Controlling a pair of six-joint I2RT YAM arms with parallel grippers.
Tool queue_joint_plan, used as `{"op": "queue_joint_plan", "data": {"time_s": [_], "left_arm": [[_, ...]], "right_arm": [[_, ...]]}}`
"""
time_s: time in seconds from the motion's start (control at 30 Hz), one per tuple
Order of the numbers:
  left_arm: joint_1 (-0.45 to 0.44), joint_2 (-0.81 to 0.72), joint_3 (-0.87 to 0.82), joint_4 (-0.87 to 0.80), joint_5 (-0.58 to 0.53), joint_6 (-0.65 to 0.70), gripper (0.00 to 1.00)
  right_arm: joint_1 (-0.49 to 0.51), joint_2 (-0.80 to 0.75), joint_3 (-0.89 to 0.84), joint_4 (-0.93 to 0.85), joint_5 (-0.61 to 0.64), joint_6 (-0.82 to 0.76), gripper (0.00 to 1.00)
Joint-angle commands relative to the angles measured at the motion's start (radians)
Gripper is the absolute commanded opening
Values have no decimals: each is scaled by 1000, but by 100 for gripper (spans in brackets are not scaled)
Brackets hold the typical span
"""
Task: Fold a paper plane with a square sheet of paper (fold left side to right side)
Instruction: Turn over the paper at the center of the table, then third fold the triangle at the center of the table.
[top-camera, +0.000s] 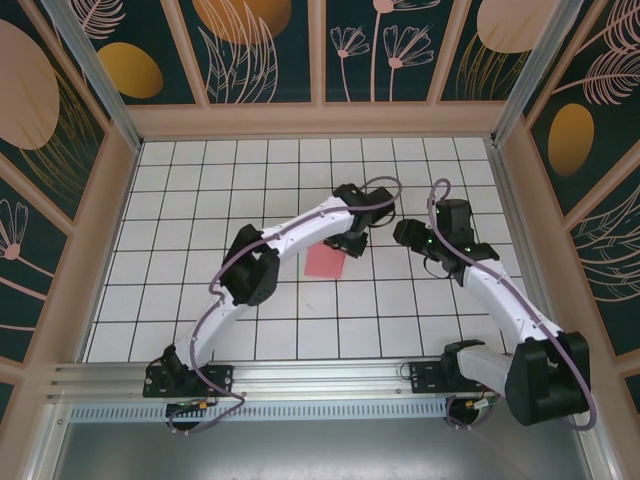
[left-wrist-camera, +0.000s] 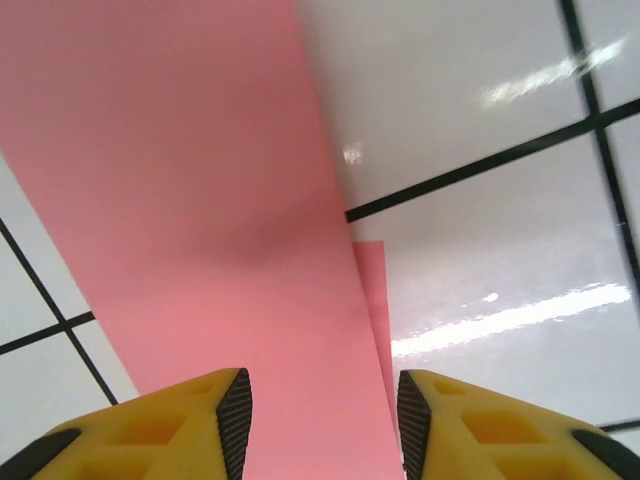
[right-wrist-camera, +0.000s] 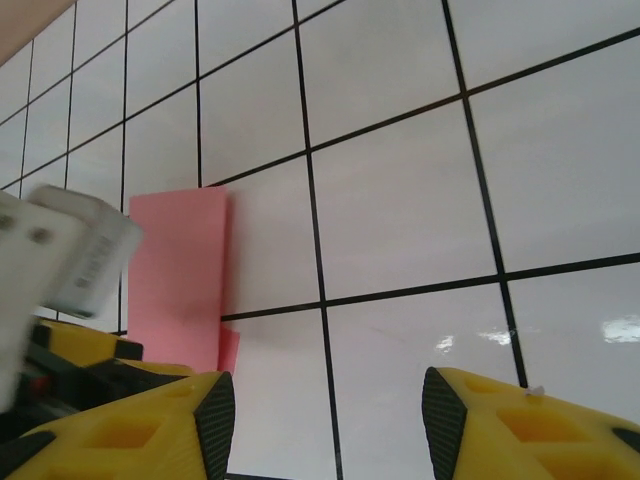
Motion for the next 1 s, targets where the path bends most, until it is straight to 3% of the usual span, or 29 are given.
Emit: {"op": "queue_joint_plan", "data": {"time_s": [0.0, 0.13, 0.3, 0.47, 0.63, 0.97], "left_arm": [[58, -201, -122, 183, 145, 40, 48], [150, -385, -382, 390, 227, 25, 52], [323, -620, -794, 749, 419, -51, 57], [436, -755, -1062, 1013, 528, -132, 59], [465, -780, -1179, 1162, 599, -171, 61], [464, -725, -1235, 1255, 668, -195, 60]], "right_arm": [[1, 47, -7, 69, -80, 28, 56], [48, 132, 29, 127, -111, 42, 59], [148, 318, 145, 190, -134, 46, 59], [218, 509, 289, 227, -132, 38, 59], [238, 685, 417, 232, -145, 26, 59], [240, 836, 520, 194, -134, -16, 59]]}}
